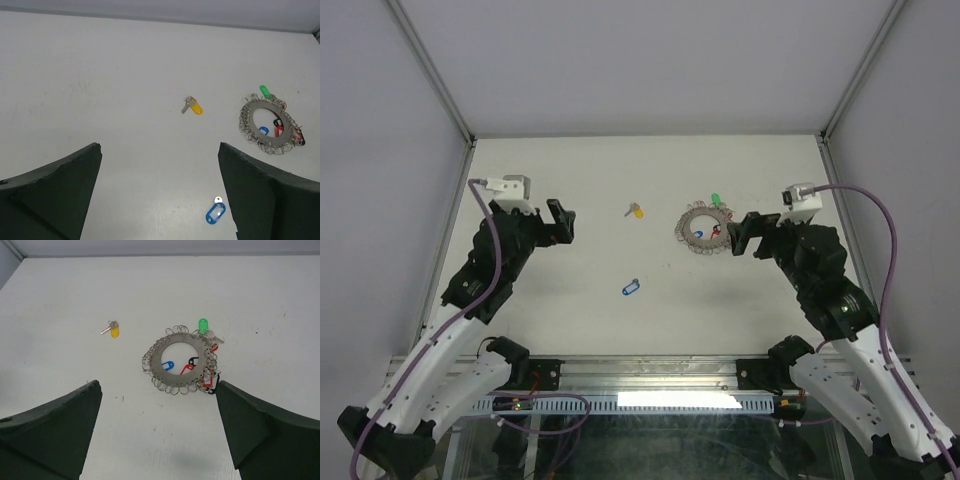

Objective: Put the keys on the keyring

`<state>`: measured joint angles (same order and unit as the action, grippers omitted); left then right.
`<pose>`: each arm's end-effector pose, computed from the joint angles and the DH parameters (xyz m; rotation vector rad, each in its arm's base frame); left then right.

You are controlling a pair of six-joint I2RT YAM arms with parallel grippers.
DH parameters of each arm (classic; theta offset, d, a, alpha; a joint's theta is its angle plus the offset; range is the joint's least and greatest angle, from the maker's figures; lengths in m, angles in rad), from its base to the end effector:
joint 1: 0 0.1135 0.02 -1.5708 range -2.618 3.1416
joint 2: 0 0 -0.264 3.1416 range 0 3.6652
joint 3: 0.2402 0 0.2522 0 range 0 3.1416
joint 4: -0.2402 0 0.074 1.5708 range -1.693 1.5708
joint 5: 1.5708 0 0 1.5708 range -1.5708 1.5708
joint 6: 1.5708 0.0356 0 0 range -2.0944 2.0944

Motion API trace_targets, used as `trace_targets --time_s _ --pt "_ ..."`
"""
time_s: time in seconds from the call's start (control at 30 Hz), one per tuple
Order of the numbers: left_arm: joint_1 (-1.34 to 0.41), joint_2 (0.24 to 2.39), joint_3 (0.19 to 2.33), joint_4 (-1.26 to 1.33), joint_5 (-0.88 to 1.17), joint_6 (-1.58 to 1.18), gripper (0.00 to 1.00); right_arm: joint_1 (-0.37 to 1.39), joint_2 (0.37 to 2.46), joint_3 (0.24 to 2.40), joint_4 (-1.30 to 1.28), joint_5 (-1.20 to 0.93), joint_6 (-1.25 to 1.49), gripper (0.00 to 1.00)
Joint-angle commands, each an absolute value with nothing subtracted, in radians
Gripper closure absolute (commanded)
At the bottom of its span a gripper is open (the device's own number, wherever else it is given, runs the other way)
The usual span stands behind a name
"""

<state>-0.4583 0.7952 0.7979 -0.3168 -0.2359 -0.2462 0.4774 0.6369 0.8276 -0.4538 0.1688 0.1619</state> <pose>0.1680 -0.0736 0.3291 0.0380 1.8839 -0.2618 0.1291 0.0600 0.3475 -0.1709 1.8322 0.2947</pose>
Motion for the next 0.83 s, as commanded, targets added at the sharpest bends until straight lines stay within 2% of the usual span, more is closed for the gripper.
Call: trace_targets --time_s 0.0,0.23,0.8 --pt "-0.461 0.653 0.747 -0.428 -0.370 -0.275 0.01 0.480 0.548 0.776 -0.426 0.208 0.152 0.00" --pt "-0.460 0.522 0.695 -0.470 -0.403 -0.290 0.01 0.480 0.497 0.732 -0.422 0.210 0.139 0.00" --pt "-0.461 0.515 0.695 -0.479 -0.429 -0.275 0.01 0.481 0.512 0.730 -0.442 0.216 0.132 0.00"
